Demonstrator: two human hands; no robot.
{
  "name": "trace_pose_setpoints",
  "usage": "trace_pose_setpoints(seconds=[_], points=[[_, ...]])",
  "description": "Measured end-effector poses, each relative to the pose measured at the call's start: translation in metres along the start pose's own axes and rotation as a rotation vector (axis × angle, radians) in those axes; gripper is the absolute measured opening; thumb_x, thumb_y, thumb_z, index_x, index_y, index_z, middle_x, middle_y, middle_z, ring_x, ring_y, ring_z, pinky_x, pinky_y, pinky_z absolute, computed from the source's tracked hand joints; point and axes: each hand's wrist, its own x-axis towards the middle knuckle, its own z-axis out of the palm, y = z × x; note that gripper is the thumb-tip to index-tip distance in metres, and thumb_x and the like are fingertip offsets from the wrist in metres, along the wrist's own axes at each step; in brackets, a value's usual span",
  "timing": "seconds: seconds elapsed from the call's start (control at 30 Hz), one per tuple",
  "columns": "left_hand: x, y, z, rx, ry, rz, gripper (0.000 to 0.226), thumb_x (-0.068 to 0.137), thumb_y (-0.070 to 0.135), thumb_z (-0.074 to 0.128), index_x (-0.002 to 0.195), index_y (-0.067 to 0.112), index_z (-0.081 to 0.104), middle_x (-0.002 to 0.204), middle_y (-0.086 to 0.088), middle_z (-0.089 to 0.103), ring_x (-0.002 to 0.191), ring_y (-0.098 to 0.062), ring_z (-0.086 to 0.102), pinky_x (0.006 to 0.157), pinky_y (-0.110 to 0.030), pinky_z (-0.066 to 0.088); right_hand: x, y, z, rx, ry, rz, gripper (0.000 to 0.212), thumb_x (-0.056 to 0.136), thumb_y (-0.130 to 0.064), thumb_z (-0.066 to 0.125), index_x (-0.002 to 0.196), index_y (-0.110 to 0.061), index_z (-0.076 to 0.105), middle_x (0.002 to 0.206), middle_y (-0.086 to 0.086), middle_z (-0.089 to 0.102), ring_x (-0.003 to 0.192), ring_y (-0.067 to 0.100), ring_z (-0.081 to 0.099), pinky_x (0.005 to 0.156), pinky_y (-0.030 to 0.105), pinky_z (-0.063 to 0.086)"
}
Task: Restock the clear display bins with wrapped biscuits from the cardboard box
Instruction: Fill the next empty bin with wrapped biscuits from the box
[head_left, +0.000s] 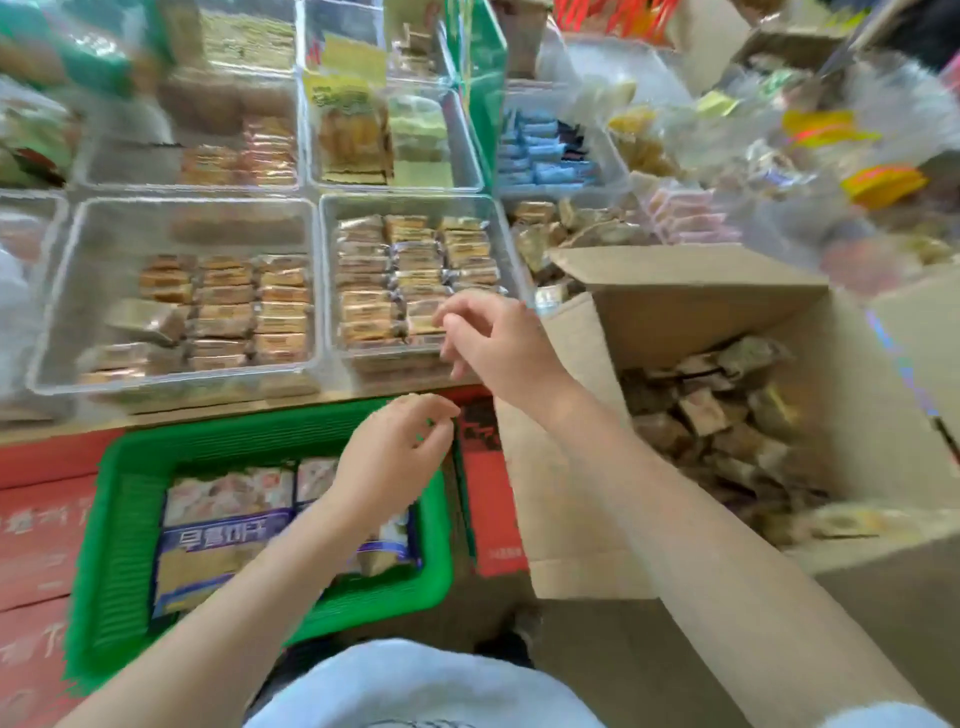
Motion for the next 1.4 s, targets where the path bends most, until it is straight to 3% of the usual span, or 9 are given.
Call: trace_pose_setpoints(seconds=[0.23,0.37,0.5,0.6,0.73,0.83,0.93,1.17,1.4], points=[[0.01,0.122,0.15,-0.333,-0.003,-0.147,0.088,0.088,0.047,0.069,0.159,0.032,0.018,0.158,0.006,0.03,0.143,-0.013,0.033,0.117,-0.041,0.035,-0.055,0.135,-0.156,-0.081,0.158,0.083,0.021,0.093,-0.012,0.053,0.083,-0.02,0.069,0.06,-0.006,0.064,0.047,0.004,0.057,0.058,0.028,0.049],[0.023,0.137,0.174,-0.471,0.013,-0.297,0.093,0.079,0.024,0.071,0.153,0.05,0.02,0.151,0.017,0.042,0.135,-0.011,0.046,0.113,-0.039,0.039,-0.057,0.193,-0.194,-0.234,-0.031,0.264,0.02,0.098,-0.019,0.05,0.093,-0.021,0.069,0.08,-0.004,0.068,0.065,0.013,0.064,0.071,0.032,0.056],[0.018,0.146,0.173,-0.54,0.045,-0.281,0.084,0.077,0.017,0.063,0.147,0.052,0.033,0.131,0.024,0.059,0.115,0.003,0.059,0.097,-0.028,0.047,-0.036,0.234,-0.183,-0.306,-0.303,0.377,0.017,0.103,-0.027,0.05,0.099,-0.024,0.066,0.102,0.003,0.069,0.081,0.018,0.066,0.064,0.027,0.05],[0.015,0.146,0.172,-0.56,0.08,-0.275,0.083,0.068,0.02,0.059,0.135,0.064,0.038,0.136,0.021,0.059,0.121,-0.001,0.057,0.106,-0.035,0.045,-0.023,0.254,-0.156,-0.389,-0.512,0.422,0.032,0.104,-0.028,0.05,0.131,-0.013,0.06,0.116,0.005,0.066,0.085,0.018,0.064,0.058,0.025,0.044],[0.015,0.145,0.169,-0.572,0.08,-0.265,0.085,0.07,0.019,0.058,0.145,0.053,0.038,0.132,0.029,0.058,0.119,0.009,0.054,0.098,-0.022,0.045,-0.018,0.268,-0.115,-0.523,-0.676,0.398,0.04,0.1,-0.019,0.055,0.139,-0.009,0.054,0.104,0.007,0.063,0.08,0.017,0.057,0.063,0.024,0.046],[0.016,0.142,0.17,-0.587,0.085,-0.258,0.086,0.071,0.018,0.056,0.153,0.036,0.036,0.136,0.023,0.057,0.119,0.009,0.053,0.088,-0.008,0.045,-0.014,0.281,-0.081,-0.58,-0.758,0.417,0.068,0.094,-0.028,0.067,0.153,-0.014,0.036,0.144,0.012,0.051,0.118,0.028,0.058,0.095,0.037,0.053],[0.018,0.139,0.172,-0.575,0.094,-0.249,0.086,0.072,0.017,0.056,0.154,0.034,0.036,0.141,0.018,0.055,0.125,0.005,0.051,0.089,-0.006,0.044,-0.013,0.299,-0.044,-0.624,-0.792,0.47,0.101,0.077,-0.063,0.073,0.155,-0.014,0.03,0.142,0.01,0.055,0.121,0.031,0.058,0.099,0.042,0.051],[0.018,0.135,0.172,-0.567,0.093,-0.223,0.085,0.074,0.019,0.055,0.154,0.035,0.034,0.145,0.017,0.051,0.133,0.0,0.046,0.106,-0.025,0.041,-0.005,0.287,-0.05,-0.473,-0.863,0.568,0.074,0.089,-0.037,0.071,0.148,-0.013,0.034,0.118,0.007,0.059,0.092,0.02,0.063,0.069,0.03,0.055],[0.021,0.133,0.173,-0.591,0.044,-0.173,0.083,0.077,0.023,0.059,0.154,0.038,0.031,0.142,0.02,0.052,0.129,0.002,0.05,0.105,-0.028,0.044,-0.005,0.218,-0.145,-0.265,-0.826,0.323,0.046,0.082,-0.044,0.07,0.121,-0.027,0.052,0.114,-0.003,0.06,0.099,0.013,0.061,0.088,0.034,0.055]])
